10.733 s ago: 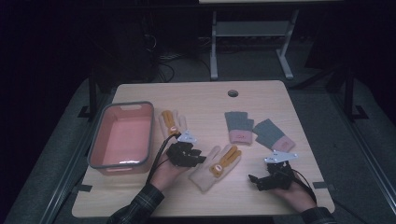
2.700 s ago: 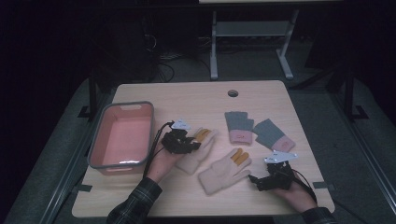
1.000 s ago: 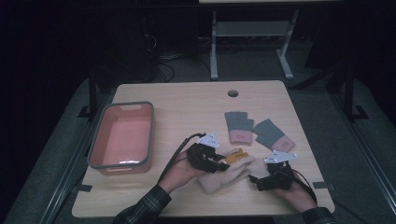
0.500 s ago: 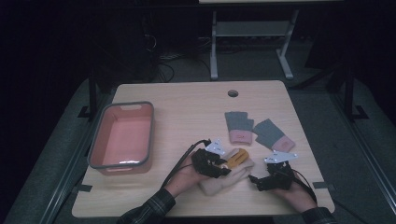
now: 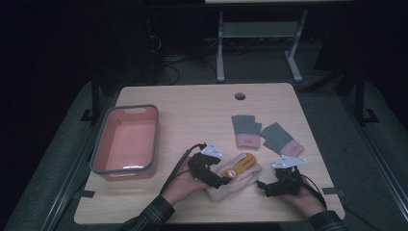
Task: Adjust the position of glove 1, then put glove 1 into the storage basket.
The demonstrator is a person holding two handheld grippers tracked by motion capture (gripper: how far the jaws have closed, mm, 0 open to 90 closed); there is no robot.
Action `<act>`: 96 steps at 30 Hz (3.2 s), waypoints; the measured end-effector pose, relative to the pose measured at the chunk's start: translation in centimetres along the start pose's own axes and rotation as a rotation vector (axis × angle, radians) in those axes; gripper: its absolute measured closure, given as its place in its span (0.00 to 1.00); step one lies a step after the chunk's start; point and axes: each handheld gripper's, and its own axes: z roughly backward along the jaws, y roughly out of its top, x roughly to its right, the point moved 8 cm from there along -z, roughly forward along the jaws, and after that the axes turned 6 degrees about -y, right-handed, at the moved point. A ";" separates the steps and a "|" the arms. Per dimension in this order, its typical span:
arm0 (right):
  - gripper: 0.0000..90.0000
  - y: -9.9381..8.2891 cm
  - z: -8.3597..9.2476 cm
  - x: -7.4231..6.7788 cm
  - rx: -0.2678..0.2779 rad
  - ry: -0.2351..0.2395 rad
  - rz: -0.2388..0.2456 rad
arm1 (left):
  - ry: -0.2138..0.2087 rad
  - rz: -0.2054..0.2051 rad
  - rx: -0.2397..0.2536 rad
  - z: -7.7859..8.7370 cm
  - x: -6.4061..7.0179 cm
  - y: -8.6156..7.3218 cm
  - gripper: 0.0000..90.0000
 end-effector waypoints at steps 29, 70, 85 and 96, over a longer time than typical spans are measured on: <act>0.03 0.0 0.0 0.0 -0.002 0.003 0.004 | -0.029 0.007 -0.050 -2.5 -0.4 -1.8 0.53; 0.03 0.0 0.1 0.0 -0.001 0.006 0.005 | -0.103 0.086 0.108 3.4 -1.4 1.2 0.87; 0.03 0.0 0.0 0.0 -0.001 0.010 0.011 | -0.050 0.120 0.141 6.8 -3.0 1.8 0.87; 0.03 0.0 0.0 0.0 -0.001 0.010 0.012 | 0.008 0.167 0.185 9.9 -4.7 2.0 0.87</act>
